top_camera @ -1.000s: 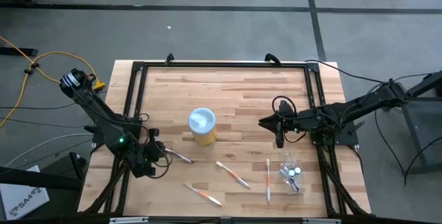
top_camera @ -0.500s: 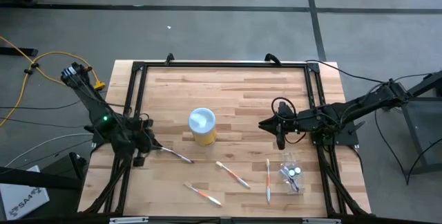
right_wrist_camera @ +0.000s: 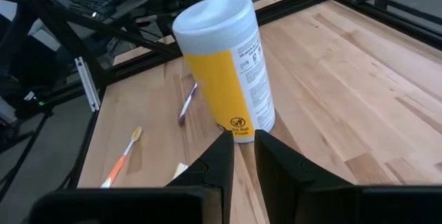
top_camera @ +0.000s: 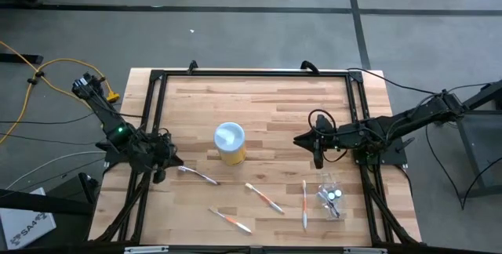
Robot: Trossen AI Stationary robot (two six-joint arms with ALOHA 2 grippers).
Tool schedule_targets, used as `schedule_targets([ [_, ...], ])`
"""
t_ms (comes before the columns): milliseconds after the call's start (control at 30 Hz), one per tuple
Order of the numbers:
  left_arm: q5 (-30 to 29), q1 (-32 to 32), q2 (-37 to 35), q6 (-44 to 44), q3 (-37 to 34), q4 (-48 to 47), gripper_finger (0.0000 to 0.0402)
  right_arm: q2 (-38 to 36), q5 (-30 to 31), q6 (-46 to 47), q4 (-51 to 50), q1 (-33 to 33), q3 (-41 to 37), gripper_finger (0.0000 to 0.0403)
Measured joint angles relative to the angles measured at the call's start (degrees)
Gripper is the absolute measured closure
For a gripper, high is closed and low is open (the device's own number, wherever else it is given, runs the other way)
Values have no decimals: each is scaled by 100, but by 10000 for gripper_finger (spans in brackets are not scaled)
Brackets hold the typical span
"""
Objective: Pick & Place toothbrushing station
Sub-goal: Put the purple toothbrush in the bottom section of the transparent organizer
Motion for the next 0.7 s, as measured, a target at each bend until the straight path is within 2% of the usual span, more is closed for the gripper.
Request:
schedule_targets([
  [133,-4,127,199,-616,0,54,378,0,-20,-25,-2,0,0,350],
  [300,227,356,834,-603,0,750,378,0,-24,-131,-4,0,0,350],
  [400,608,546,1341,-238,4,1280,378,1,-22,-133,-4,0,0,350],
  [533,1051,812,1977,390,7,1490,378,2,-24,-134,-7,0,0,350],
  [700,1249,1070,2441,1212,7,1608,378,2,-26,-136,-13,0,0,350],
])
